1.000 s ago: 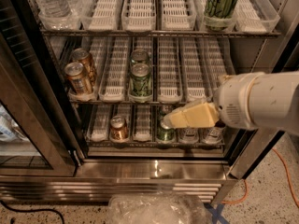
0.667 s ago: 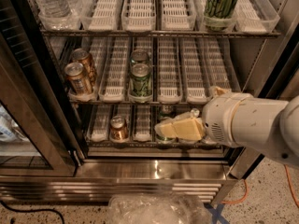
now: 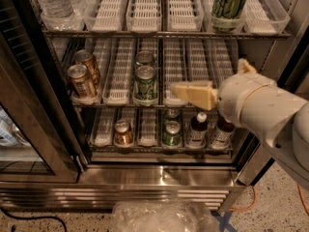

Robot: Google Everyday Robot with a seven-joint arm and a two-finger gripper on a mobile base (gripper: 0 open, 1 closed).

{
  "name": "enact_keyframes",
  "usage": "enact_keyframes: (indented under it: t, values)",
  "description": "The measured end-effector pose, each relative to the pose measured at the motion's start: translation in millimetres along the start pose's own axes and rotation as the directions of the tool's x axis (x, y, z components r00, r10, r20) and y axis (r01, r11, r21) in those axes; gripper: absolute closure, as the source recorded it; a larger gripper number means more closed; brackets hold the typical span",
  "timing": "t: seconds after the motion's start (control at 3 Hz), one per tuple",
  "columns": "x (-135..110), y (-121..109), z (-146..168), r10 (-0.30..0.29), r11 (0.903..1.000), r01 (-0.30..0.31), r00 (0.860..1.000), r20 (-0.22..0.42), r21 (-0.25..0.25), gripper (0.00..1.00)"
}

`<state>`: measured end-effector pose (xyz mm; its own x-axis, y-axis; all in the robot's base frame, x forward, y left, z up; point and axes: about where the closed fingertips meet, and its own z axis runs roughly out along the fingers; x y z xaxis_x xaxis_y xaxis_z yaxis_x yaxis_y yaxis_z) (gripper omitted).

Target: Pick green can from top shelf of fridge

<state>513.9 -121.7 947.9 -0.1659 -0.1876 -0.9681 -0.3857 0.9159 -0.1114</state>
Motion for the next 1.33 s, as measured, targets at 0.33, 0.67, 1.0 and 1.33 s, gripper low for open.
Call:
enact_keyframes:
  t: [0.33,0.67,1.0,1.33]
  values:
    - [-5.1,-18.2,-4.3,-0.025,0.9969,0.023,0.999,0.030,0.075,0.00]
    - [-5.1,-18.2,-4.3,-0.025,0.9969,0.023,0.999,0.030,0.075,0.00]
    - [-12.5,-20.5,-3.9,-0.056,0.9925,0.050,0.997,0.047,0.111,0.00]
    - [-17.1,-62.8,-18.2,-0.107,0.9630,0.077,0.989,0.102,0.258,0.00]
